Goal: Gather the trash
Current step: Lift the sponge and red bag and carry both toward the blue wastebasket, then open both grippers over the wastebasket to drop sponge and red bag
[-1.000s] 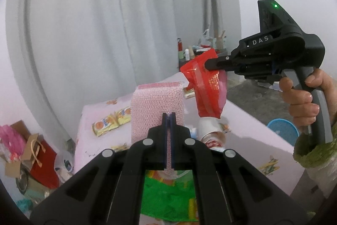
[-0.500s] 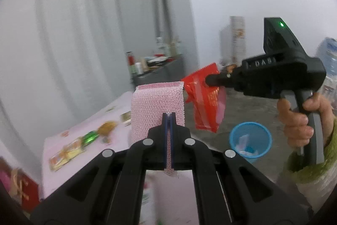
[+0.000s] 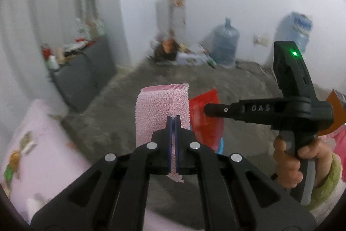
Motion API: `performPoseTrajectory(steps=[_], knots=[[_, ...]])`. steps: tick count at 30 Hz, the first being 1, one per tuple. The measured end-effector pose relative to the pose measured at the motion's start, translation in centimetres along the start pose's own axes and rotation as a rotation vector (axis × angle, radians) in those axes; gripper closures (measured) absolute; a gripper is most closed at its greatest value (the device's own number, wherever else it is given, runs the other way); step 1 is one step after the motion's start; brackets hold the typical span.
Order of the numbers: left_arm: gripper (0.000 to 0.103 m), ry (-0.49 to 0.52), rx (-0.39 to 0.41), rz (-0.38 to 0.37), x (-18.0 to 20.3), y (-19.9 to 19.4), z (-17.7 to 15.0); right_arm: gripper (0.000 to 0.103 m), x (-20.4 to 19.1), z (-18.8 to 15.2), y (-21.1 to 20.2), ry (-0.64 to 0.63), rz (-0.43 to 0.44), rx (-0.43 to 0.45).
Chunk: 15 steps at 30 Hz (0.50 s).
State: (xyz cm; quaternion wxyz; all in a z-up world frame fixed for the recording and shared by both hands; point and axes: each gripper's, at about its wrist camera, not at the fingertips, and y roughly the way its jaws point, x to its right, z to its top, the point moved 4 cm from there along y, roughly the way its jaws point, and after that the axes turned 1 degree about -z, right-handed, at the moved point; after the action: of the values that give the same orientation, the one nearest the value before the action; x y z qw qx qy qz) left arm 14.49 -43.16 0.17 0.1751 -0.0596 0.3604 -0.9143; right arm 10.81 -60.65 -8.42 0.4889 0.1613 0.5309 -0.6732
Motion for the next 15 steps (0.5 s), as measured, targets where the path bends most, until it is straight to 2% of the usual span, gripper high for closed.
performPoseTrajectory(steps=[4, 9, 11, 12, 13, 14, 15], knots=[[0.103, 0.011, -0.058, -0.038, 2.2, 6.8, 0.3, 0.098, 5.8, 0.9, 2.0, 0.090, -0.070, -0.016], [0.102, 0.036, -0.123, -0.015, 2.7, 14.6, 0.1, 0.095, 11.6, 2.2, 4.8, 0.209, -0.115, -0.021], [0.100, 0.040, -0.128, -0.007, 2.8, 16.8, 0.0, 0.094, 14.2, 2.6, 5.9, 0.257, -0.146, -0.017], [0.094, 0.036, -0.130, -0.010, 2.6, 17.3, 0.0, 0.092, 15.8, 2.6, 7.1, 0.275, -0.163, -0.026], [0.079, 0.025, -0.147, -0.020, 2.6, 18.4, -0.2, 0.083, 17.1, 2.4, 7.9, 0.293, -0.189, -0.038], [0.073, 0.014, -0.162, -0.022, 2.6, 19.2, -0.5, 0.068, 18.7, 2.2, 8.8, 0.317, -0.234, -0.047], [0.068, -0.002, -0.181, -0.030, 2.5, 20.4, -0.8, 0.063, 20.1, 1.8, 9.4, 0.343, -0.281, -0.055]])
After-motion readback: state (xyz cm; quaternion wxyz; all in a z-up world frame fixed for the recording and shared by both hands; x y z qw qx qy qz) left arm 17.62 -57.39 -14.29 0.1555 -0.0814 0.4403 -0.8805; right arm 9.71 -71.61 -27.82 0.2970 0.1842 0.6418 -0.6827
